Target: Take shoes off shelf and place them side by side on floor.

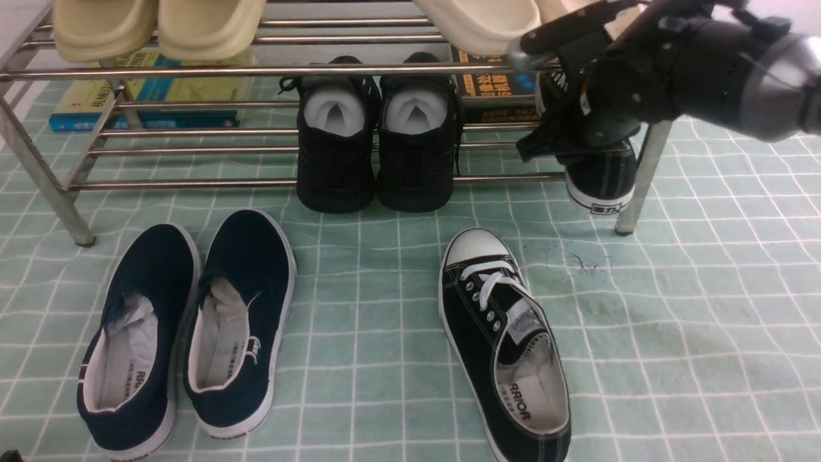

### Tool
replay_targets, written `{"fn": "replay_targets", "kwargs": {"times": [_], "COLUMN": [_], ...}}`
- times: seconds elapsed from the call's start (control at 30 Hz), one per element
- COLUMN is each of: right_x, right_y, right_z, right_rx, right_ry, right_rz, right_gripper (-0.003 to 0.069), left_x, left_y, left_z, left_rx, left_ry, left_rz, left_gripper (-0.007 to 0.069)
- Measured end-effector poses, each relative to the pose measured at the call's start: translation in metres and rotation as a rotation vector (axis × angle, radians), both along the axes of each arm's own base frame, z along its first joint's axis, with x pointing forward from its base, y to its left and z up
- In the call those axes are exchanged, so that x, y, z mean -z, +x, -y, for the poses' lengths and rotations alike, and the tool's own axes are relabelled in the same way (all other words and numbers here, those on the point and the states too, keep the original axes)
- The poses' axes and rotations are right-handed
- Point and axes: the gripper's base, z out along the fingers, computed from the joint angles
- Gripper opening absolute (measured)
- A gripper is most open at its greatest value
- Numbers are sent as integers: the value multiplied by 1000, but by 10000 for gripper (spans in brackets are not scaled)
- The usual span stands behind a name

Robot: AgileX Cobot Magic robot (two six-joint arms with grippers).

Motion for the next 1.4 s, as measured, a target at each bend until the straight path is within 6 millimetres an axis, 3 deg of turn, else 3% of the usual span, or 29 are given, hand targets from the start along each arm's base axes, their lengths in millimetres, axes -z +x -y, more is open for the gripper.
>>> {"fn": "replay_targets", "kwargs": {"times": [0.13, 0.2, 0.23, 0.27, 0.33, 0.37, 0.47, 0.63, 0.67, 0.73, 0.83, 0.97, 1.13, 1.2, 1.4], "right_x": [15, 17, 18, 18, 17, 17, 9, -27, -47, -56, -88, -97, -82, -63, -23], "right_y": [5, 6, 6, 6, 5, 4, -6, -43, -60, -68, -98, -116, -144, -154, -154], "right_z": [-2, -2, -2, -2, 0, 0, -3, -4, -2, 0, 9, 13, 18, 19, 18], "right_rx": [-7, -11, -9, -8, 11, 17, 20, -13, -26, -36, -89, -122, -134, -131, -100], "right_ry": [-19, -25, -29, -29, -27, -24, -33, -61, -52, -47, -15, 28, 93, 110, 157], "right_rz": [-19, -20, -26, -25, -50, -61, -112, -239, -265, -277, -334, -353, -464, -529, -499], "right_gripper": [341, 304, 250, 240, 85, 47, 13, 13, 13, 13, 13, 13, 13, 13, 13], "left_x": [0, 0, 0, 0, 0, 0, 0, 0, 0, 0, 0, 0, 0, 0, 0], "left_y": [0, 0, 0, 0, 0, 0, 0, 0, 0, 0, 0, 0, 0, 0, 0], "left_z": [0, 0, 0, 0, 0, 0, -1, -2, -3, -3, -4, -4, -4, -4, -4], "left_rx": [0, 0, 0, 0, 0, 0, -1, -6, -7, -8, -10, -11, -11, -11, -12], "left_ry": [1, 1, 1, 1, 1, 2, 18, 74, 88, 97, 117, 122, 124, 124, 125], "left_rz": [0, 0, 0, 0, 0, 0, 0, -2, -2, -2, -4, -6, -6, -6, -7], "left_gripper": [243, 243, 243, 243, 243, 243, 243, 243, 243, 243, 243, 243, 242, 242, 242]}}
